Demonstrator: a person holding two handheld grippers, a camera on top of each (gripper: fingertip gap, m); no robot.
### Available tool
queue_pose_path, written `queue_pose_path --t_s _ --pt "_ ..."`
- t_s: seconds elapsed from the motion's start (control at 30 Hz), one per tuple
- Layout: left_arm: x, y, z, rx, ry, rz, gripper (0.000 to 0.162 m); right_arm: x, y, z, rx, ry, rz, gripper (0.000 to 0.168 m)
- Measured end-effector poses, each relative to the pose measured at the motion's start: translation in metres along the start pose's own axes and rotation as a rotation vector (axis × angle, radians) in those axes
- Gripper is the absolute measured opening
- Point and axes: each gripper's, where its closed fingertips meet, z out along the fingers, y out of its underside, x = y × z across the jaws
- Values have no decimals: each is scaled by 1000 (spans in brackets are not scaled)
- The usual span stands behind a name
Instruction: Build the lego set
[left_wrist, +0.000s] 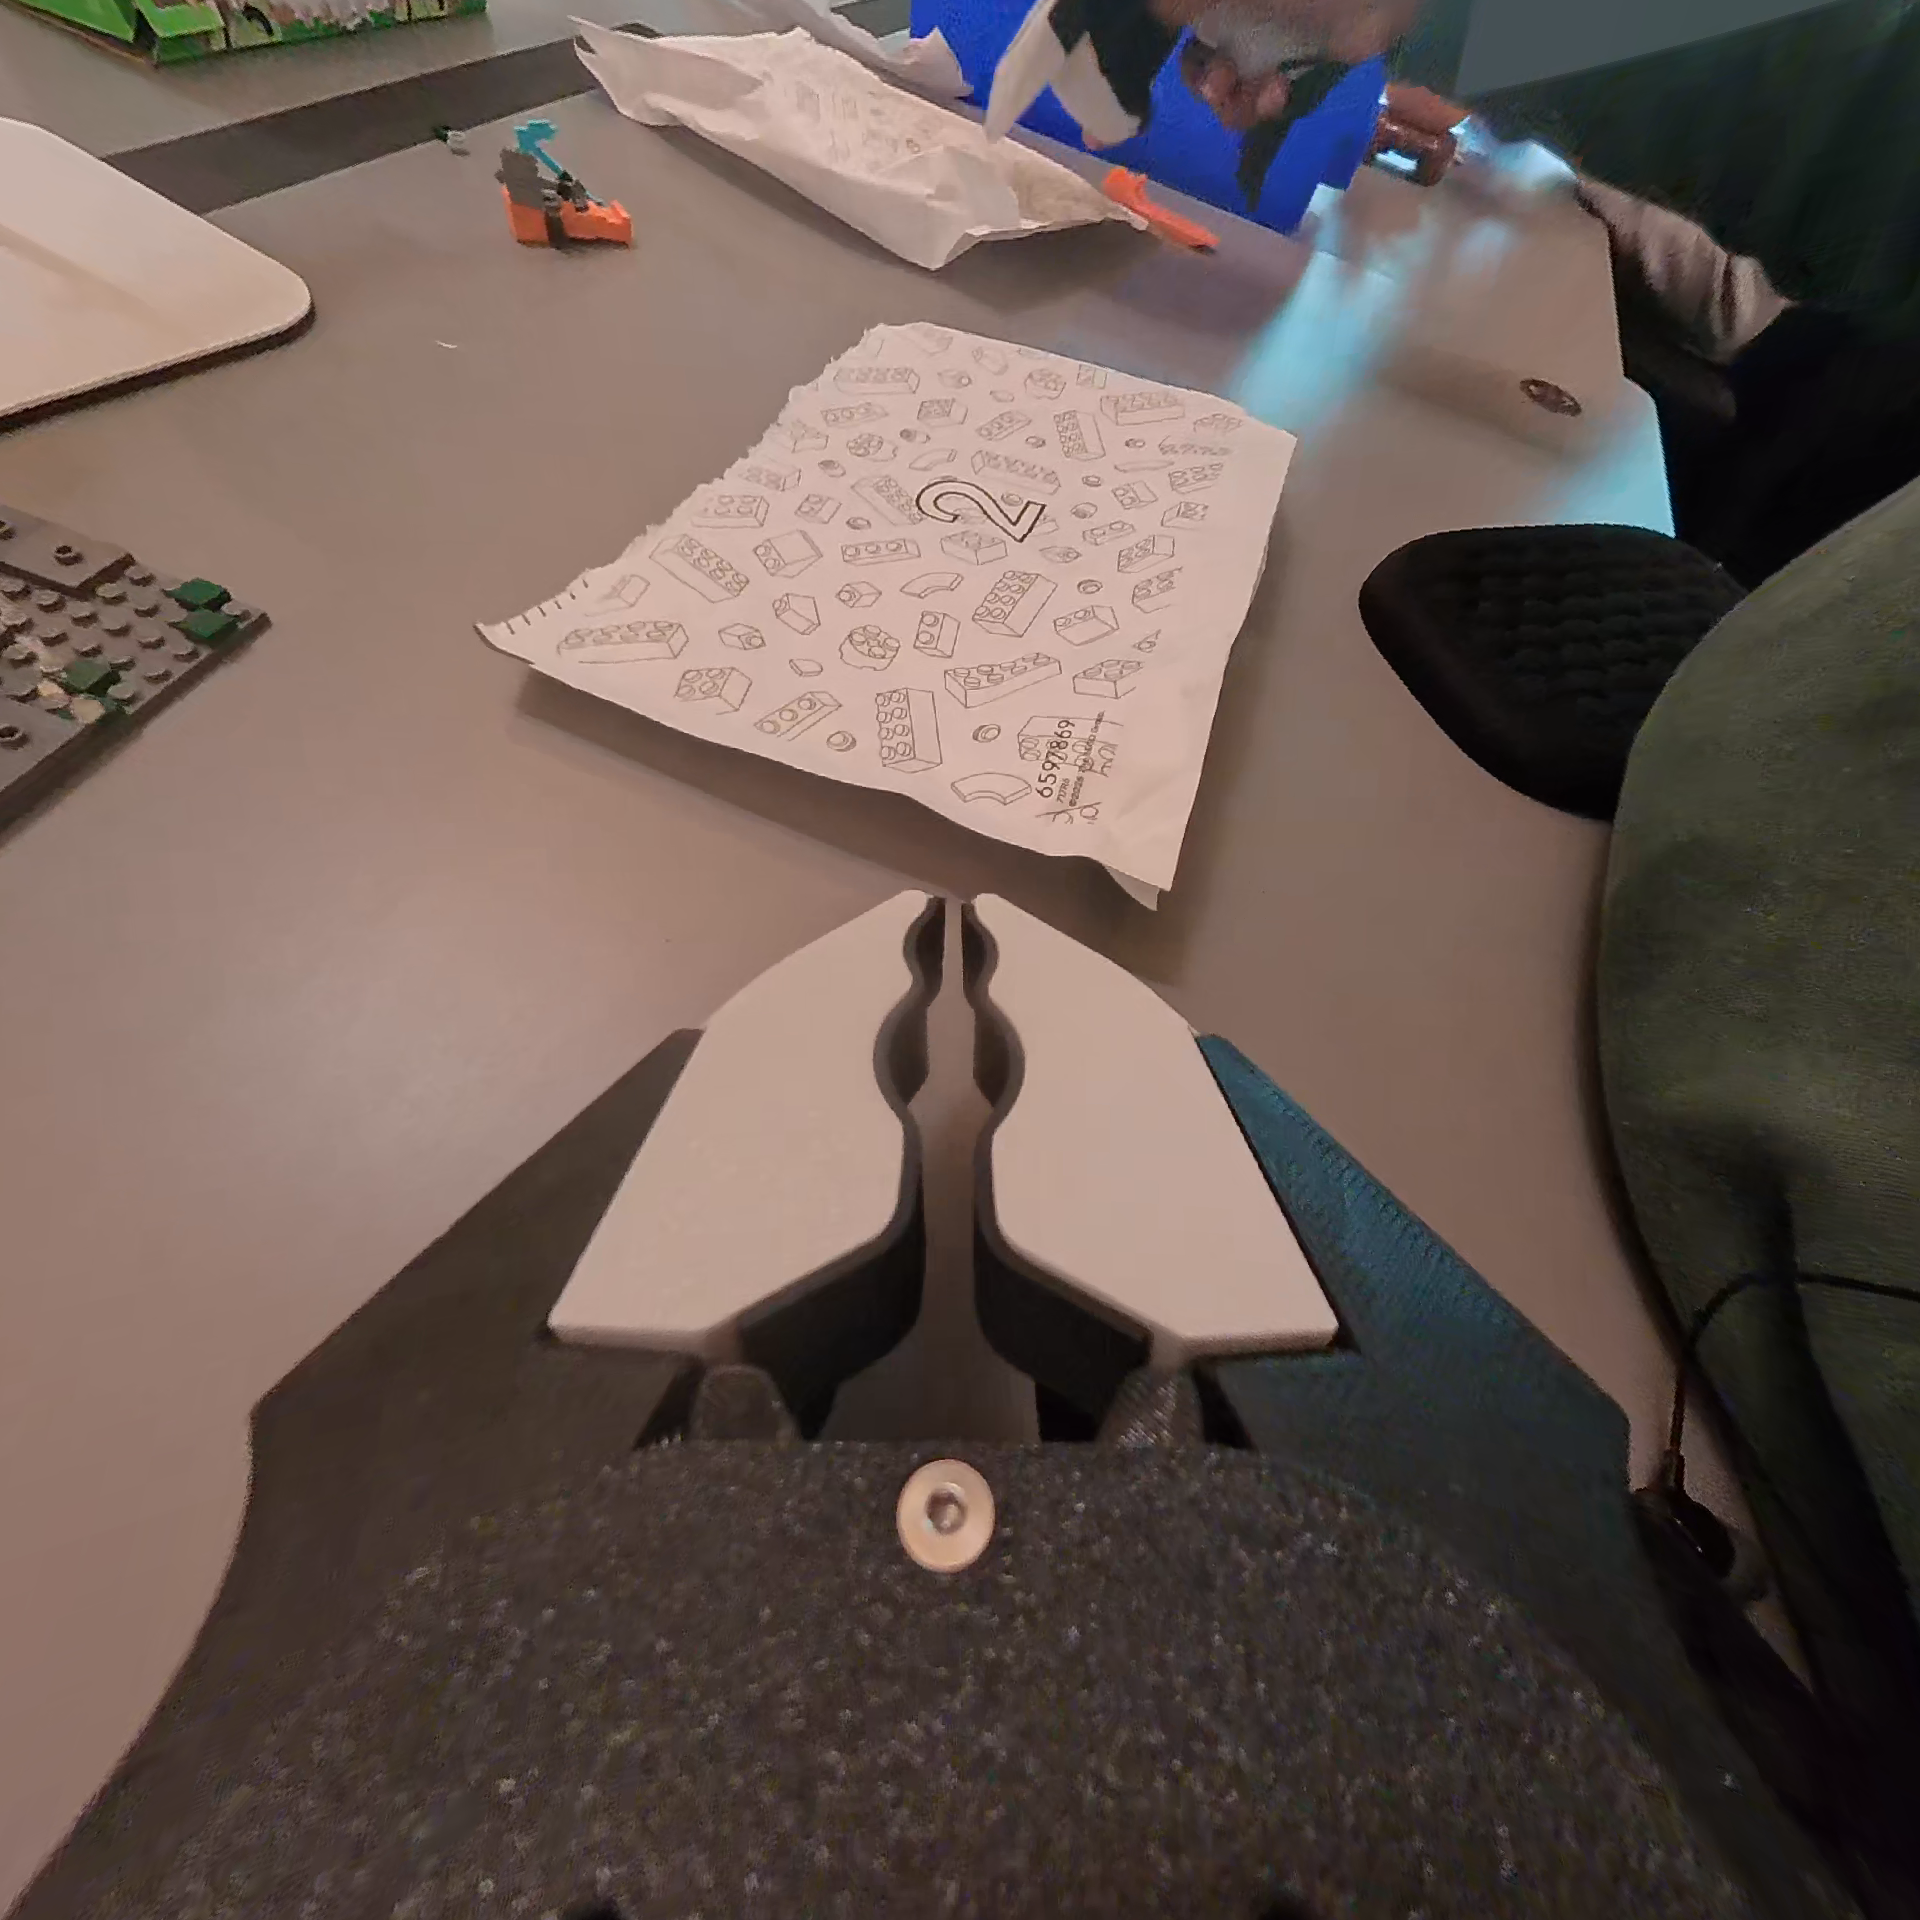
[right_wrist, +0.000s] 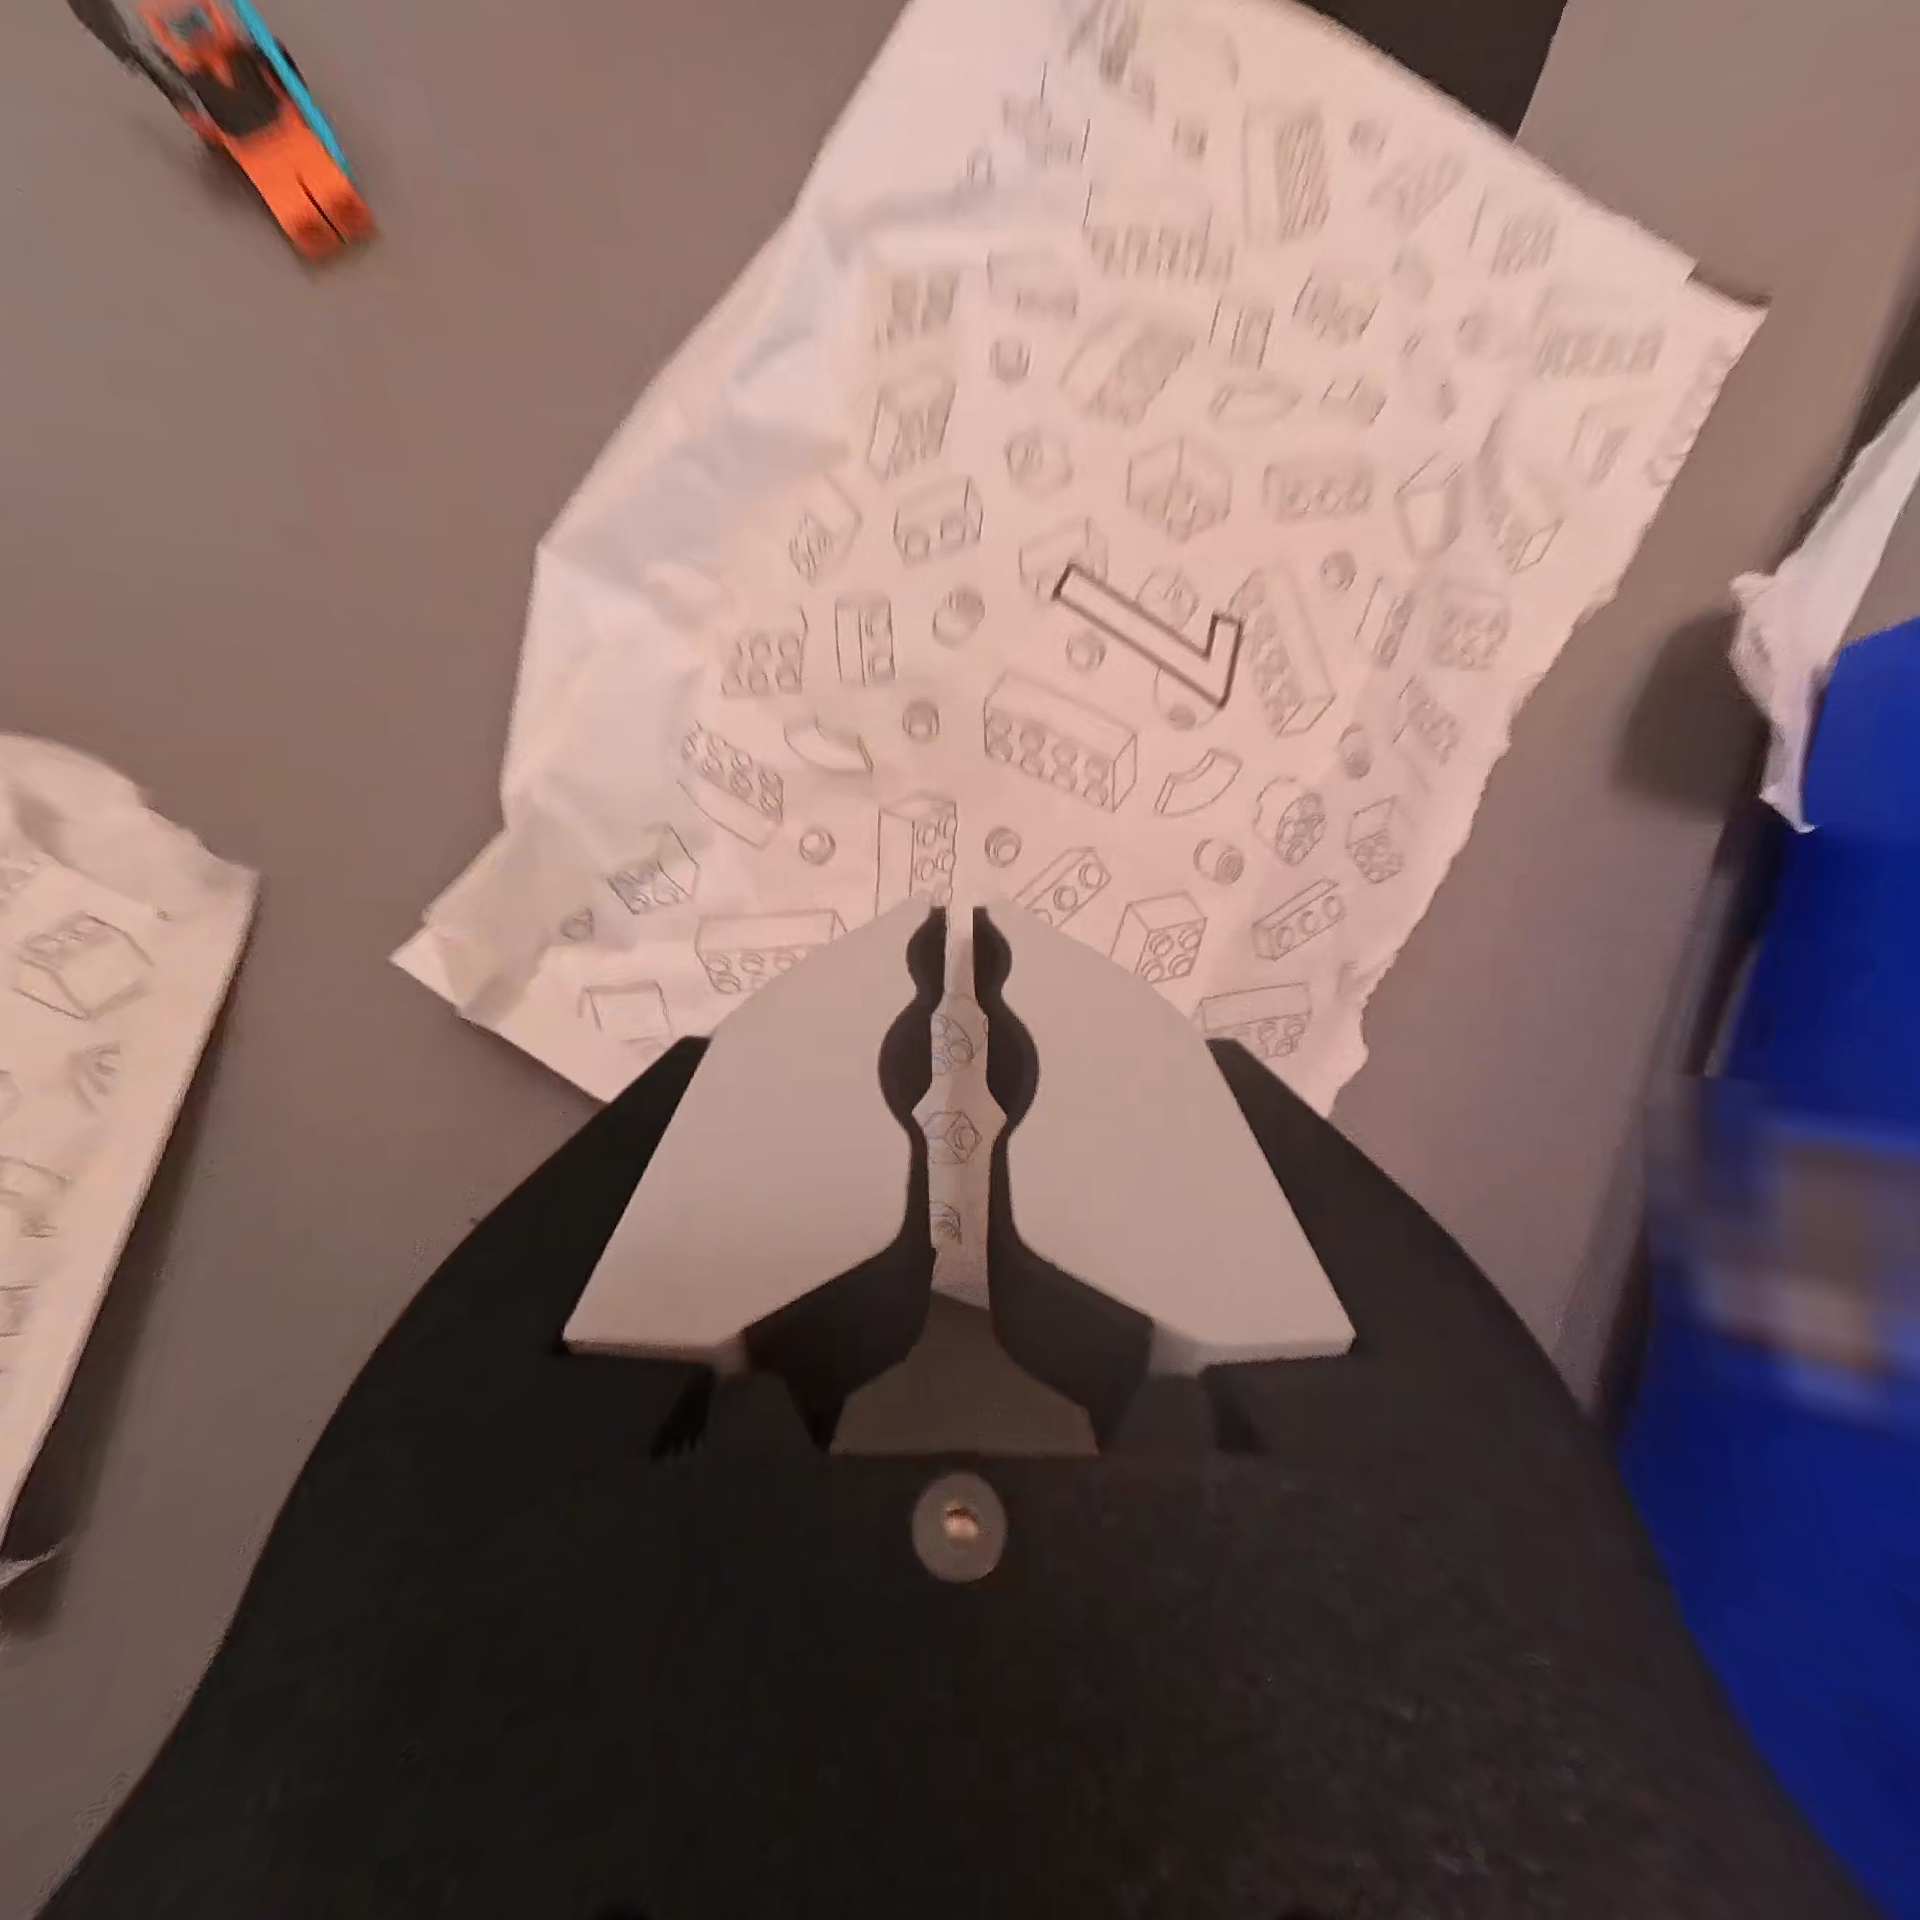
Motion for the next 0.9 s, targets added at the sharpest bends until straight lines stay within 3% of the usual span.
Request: queue_pose_path --t_s 0.13,0.5,0.7,0.9 --pt "2 0 1 -3 4 1 3 17 8 22 -52 63 -105 0" --pt "-1 -4 -3 7 -54 14 2 64 -36 55 -41 80 -219 0" --pt "-1 -4 -1 3 -52 17 2 49 -58 30 91 131 -235 0" --pt "3 -3 1 -2 -32 29 2 14 -48 2 156 127 -209 0"
